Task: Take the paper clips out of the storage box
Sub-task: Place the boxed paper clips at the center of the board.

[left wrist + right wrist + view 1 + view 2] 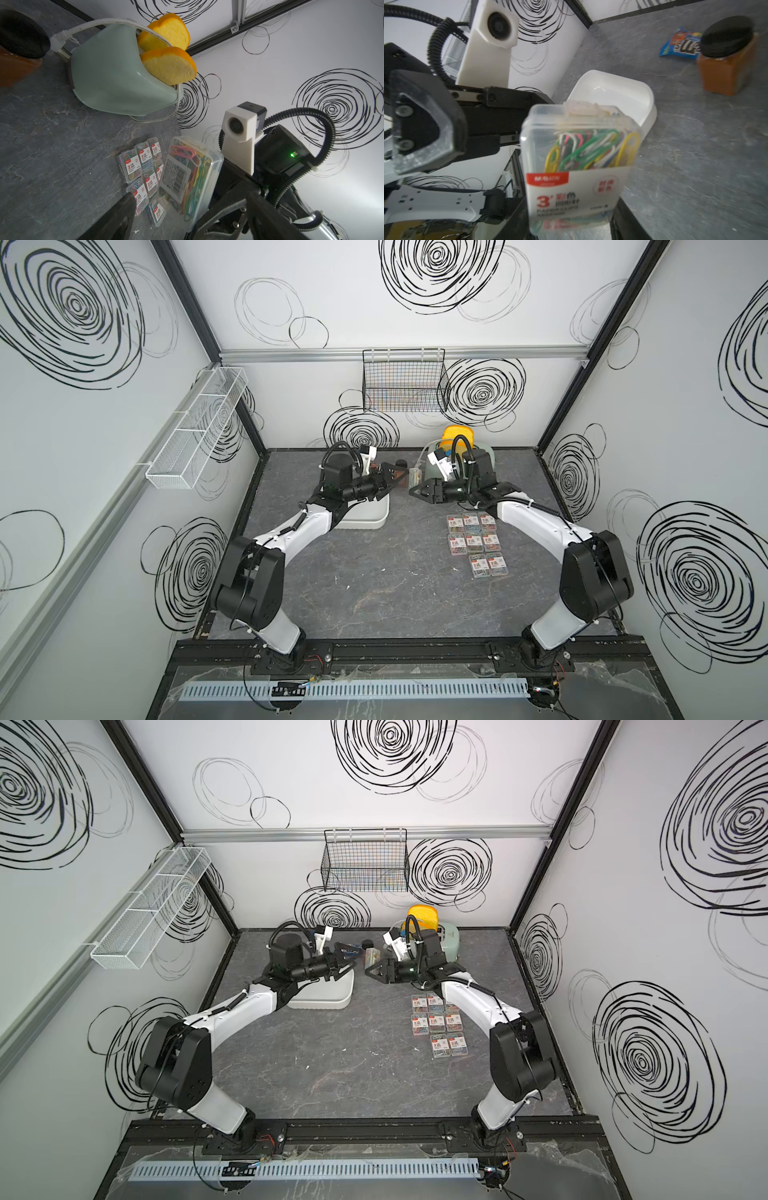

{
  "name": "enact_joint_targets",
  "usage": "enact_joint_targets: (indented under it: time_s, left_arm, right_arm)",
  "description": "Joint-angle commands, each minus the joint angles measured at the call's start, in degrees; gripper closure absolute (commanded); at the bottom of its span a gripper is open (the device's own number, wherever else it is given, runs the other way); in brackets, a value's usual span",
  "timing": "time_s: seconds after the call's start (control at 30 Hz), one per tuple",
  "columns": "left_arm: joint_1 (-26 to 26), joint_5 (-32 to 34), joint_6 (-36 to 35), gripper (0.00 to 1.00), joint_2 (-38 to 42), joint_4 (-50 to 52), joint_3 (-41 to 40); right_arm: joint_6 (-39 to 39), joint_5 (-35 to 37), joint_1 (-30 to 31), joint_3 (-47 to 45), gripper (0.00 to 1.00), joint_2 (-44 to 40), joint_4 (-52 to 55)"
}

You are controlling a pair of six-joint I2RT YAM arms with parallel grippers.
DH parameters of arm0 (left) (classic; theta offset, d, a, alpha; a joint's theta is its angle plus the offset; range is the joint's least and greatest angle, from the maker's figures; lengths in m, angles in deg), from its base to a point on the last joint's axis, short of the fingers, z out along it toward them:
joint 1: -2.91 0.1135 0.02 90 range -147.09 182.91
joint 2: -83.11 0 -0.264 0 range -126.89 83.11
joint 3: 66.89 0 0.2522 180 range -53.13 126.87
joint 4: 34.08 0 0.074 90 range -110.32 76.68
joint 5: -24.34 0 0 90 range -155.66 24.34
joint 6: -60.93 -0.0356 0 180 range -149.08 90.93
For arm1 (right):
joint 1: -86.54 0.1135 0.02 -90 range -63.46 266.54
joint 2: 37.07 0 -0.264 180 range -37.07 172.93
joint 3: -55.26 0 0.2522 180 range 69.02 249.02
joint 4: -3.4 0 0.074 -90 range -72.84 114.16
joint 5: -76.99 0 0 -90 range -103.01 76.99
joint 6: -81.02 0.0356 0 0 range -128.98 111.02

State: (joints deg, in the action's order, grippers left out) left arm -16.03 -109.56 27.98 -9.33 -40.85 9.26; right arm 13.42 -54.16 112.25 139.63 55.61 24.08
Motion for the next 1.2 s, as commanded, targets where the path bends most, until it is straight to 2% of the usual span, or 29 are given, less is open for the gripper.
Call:
enact_joint_targets:
  time_s: [0.0,0.1,0.37,0.6,0.73,1.17]
  left_arm:
    - [-0.69,0.42,-4.18,0.13,1.26,3.04,1.83]
    - [-1.9,0.96,-5.7,0.14,0.86,4.09,2.28]
    - [-3.73,2.01,-9.52,0.17,0.34,7.44,4.03]
    - [-4.88,3.91,-13.99,0.28,-0.66,12.96,6.45]
    - [-5.67,5.89,-17.26,0.39,-1.58,17.61,8.82]
    - [-6.73,9.27,-22.38,0.62,-2.92,24.49,11.53]
  right_arm:
    - [-10.74,12.98,3.53,0.38,0.7,-3.68,6.47]
    - [-11.69,17.09,5.01,-1.51,0.7,-5.2,5.02]
    - [-13.89,21.36,8.02,-0.58,0.7,-4.91,6.93]
    - [-13.93,22.09,8.96,-0.46,0.7,-4.77,7.8]
    - [-13.88,22.27,9.3,-0.21,0.7,-4.61,8.41]
    - [-13.92,23.17,9.76,-0.12,0.69,-4.44,9.64]
